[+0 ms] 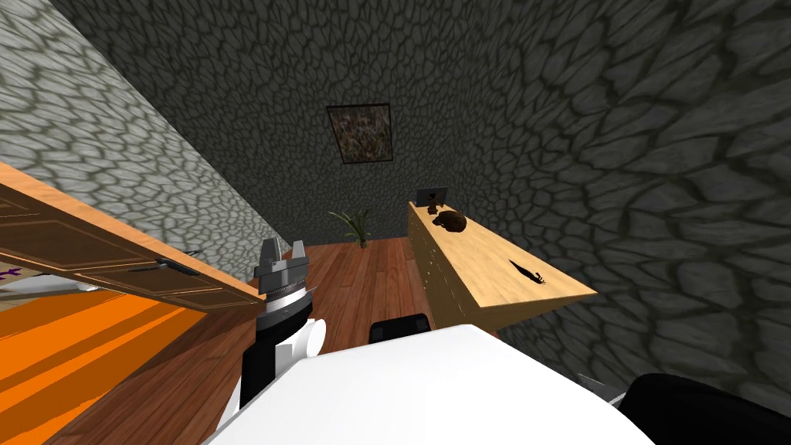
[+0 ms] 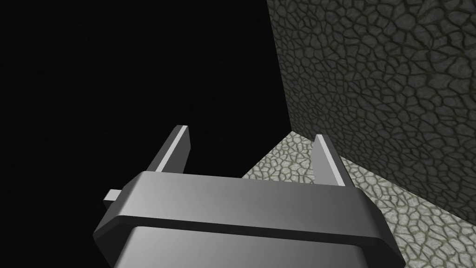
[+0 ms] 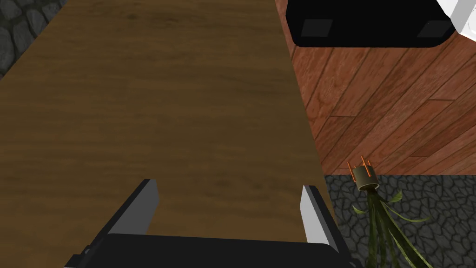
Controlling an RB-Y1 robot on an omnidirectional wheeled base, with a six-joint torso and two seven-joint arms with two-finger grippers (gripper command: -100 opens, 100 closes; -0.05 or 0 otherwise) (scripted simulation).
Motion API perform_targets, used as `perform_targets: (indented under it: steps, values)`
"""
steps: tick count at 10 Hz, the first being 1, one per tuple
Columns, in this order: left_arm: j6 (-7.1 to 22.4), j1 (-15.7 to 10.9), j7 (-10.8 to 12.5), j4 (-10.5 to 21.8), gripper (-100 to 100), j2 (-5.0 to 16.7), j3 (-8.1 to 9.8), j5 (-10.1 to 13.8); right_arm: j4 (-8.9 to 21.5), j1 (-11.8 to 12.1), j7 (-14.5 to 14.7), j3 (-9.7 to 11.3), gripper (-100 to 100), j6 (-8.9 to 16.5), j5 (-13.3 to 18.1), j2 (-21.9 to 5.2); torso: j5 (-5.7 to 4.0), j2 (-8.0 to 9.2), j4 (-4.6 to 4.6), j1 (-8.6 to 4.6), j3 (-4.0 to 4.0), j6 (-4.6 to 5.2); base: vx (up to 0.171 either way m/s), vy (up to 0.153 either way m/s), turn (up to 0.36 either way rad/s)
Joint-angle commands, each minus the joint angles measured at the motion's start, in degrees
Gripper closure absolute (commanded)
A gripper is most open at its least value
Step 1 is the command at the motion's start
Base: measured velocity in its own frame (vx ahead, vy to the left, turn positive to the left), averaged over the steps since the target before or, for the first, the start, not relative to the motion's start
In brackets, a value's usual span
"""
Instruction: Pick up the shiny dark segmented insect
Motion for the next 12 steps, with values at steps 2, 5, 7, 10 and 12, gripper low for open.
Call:
perform_targets:
  steps: [2,5,7,10,12]
  values:
    - [0.00,0.00,0.00,0.00,0,0.00,0.00,0.00,4.37,0.94,-0.34,1.84,-100,-0.63,0.08,-3.76,-0.02,-0.01,0.00,0.00,-0.01,0.01,0.112,0.026,0.071]
    - [0.00,0.01,0.00,0.00,0,0.00,0.00,0.00,8.21,2.51,-0.61,2.52,-100,-0.89,-0.10,-6.59,-0.01,-0.21,-0.05,-0.02,-0.12,-0.01,0.128,0.019,0.054]
    - [0.00,0.01,0.00,0.00,0,0.00,0.00,0.00,10.59,3.98,-0.95,3.22,-100,-1.16,-0.34,-9.03,-0.01,-0.18,-0.04,0.00,-0.11,0.00,0.119,0.009,0.066]
    - [0.00,0.01,0.00,0.00,0,0.00,0.00,0.00,14.82,6.58,-1.83,4.65,-100,-1.74,-0.94,-13.44,-0.01,-0.39,-0.09,0.00,-0.23,-0.02,0.164,0.007,0.067]
    - [0.00,0.01,0.00,0.00,0,0.00,0.01,0.00,18.20,8.62,-2.92,6.05,-100,-2.40,-1.67,-17.08,-0.03,-0.25,-0.06,-0.10,-0.15,-0.01,0.182,-0.018,0.077]
